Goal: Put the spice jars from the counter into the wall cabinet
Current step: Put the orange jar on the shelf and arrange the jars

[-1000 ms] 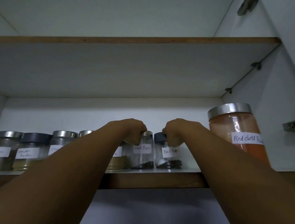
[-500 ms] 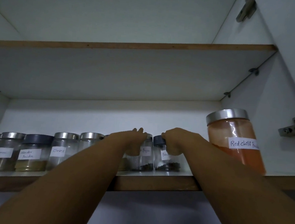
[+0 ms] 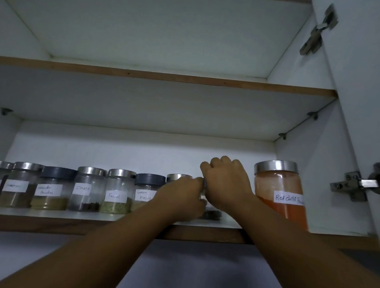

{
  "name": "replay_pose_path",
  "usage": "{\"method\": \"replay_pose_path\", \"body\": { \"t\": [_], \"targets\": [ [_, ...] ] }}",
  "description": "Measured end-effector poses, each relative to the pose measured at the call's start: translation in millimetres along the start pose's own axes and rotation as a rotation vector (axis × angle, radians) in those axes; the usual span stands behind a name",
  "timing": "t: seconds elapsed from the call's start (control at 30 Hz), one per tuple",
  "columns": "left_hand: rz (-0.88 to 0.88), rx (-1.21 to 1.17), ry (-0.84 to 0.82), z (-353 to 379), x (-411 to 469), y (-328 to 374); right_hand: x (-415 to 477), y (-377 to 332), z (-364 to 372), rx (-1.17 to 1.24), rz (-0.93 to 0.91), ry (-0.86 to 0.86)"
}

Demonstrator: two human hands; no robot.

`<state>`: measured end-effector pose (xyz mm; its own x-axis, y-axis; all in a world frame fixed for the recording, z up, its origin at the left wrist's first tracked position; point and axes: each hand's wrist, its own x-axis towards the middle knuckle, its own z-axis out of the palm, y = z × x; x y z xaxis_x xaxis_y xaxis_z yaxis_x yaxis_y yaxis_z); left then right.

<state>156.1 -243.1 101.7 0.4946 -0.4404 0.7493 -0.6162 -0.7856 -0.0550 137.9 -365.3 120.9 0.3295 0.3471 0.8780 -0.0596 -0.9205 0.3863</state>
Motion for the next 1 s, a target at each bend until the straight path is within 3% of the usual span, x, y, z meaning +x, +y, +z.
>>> {"method": "replay_pose_path", "body": {
  "t": [0.1, 0.2, 0.37, 0.47, 0.57, 0.77, 1.0],
  "targets": [
    [-0.028, 0.001, 0.057, -3.9, -17.3, 7.2, -5.9, 6.3, -20.5, -0.05, -0.03, 0.041],
    [-0.063, 0.008, 0.106, -9.6, -27.6, 8.5, -7.1, 26.0, -45.3, -0.108, 0.058, 0.065],
    [-0.119, -0.01, -0.016, -11.2, -32.3, 9.7, -21.2, 70.6, -71.7, -0.112, 0.259, 0.015],
    [-0.116, -0.035, -0.032, -12.3, -35.7, 9.6, -34.0, 84.0, -74.1, 0.037, 0.319, -0.039],
    [-0.11, -0.045, -0.038, -12.4, -38.1, 9.8, -38.8, 89.8, -72.1, 0.137, 0.327, -0.105],
    [-0.108, -0.066, -0.025, -11.0, -39.3, 9.7, -34.5, 89.0, -62.2, 0.108, 0.359, -0.102],
    [-0.085, -0.068, 0.029, -6.3, -36.7, 6.1, -17.0, 79.9, -36.1, 0.078, 0.352, -0.261]
  ]
}}
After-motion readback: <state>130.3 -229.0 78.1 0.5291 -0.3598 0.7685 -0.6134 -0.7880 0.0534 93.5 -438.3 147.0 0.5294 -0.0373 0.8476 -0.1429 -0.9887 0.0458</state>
